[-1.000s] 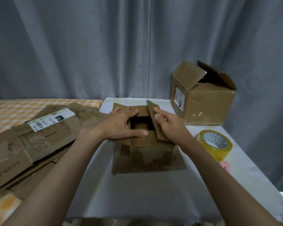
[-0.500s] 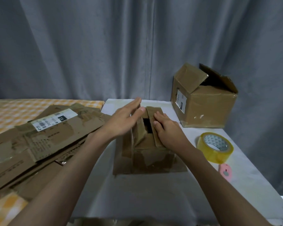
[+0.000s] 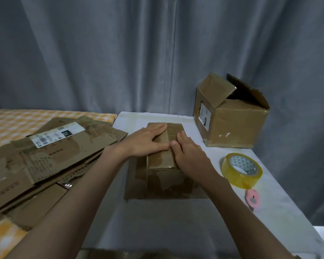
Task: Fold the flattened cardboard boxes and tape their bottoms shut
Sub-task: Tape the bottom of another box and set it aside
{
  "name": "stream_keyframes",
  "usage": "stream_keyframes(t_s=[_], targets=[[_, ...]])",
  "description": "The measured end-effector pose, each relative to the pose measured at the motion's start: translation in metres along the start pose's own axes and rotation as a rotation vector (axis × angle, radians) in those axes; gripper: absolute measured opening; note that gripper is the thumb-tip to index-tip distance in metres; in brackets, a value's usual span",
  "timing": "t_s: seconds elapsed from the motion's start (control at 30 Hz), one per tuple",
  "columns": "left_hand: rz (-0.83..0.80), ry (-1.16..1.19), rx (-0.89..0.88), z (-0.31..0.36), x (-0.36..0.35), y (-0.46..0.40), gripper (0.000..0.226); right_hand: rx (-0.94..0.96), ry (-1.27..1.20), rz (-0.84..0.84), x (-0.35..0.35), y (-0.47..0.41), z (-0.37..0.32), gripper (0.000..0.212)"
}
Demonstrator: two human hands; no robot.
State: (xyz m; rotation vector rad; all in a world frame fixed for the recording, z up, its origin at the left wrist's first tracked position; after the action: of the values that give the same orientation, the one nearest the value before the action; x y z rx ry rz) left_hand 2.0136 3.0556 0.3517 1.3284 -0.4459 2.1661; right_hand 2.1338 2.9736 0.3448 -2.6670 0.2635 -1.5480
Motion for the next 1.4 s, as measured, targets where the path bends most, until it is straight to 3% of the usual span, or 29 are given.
stream_keyframes(t_s=[0.1,0.2,0.4,0.67,0.83,1.0,1.1,1.2,1.33,1.4], targets=[[0.003,0.095,0.054,-0.01,0.002,-0.005,0.105,0.011,-0.026,0.019,-0.002,0.006,-0.002,0.056],[0.121,0.137,0.097,-0.018,0.0,-0.01,0.097,0.014,-0.057,0.047,-0.003,0.007,-0.002,0.055],[0.13,0.08,0.113,-0.013,-0.002,-0.013,0.097,0.014,-0.101,0.176,0.005,0.006,0.007,0.049],[0.162,-0.102,0.207,0.006,0.004,0.025,0.107,0.101,-0.114,0.223,0.021,0.004,0.021,0.037],[0.242,-0.298,0.261,0.017,0.002,0.048,0.112,0.033,-0.166,0.146,0.033,-0.001,0.044,0.03],[0.18,-0.248,0.063,0.017,-0.016,0.055,0.085,0.049,-0.25,0.105,0.031,0.004,0.04,0.032],[0.187,-0.189,0.005,0.014,-0.022,0.055,0.073,-0.035,-0.257,0.139,0.041,0.008,0.055,0.04],[0.203,-0.209,0.004,0.011,-0.023,0.054,0.072,-0.17,-0.07,0.182,0.063,0.015,0.096,0.026],[0.182,-0.238,-0.004,0.011,-0.023,0.053,0.086,-0.408,0.224,-0.068,0.069,0.037,0.142,0.034],[0.167,-0.252,-0.013,0.012,-0.021,0.054,0.091,-0.425,0.267,-0.177,0.064,0.045,0.15,0.038]])
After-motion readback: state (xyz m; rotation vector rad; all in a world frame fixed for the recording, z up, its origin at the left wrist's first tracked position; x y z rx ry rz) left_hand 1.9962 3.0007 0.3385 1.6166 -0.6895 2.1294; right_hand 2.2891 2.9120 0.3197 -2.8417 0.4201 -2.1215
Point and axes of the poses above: each hand's wrist, its own y-axis away from the middle knuckle, its own x-axis out of the back of the hand, z = x × y, the point moved 6 cm from there along -y, towards the middle knuckle, and after that the axes turned 3 degrees about x, right-handed, at the moved point
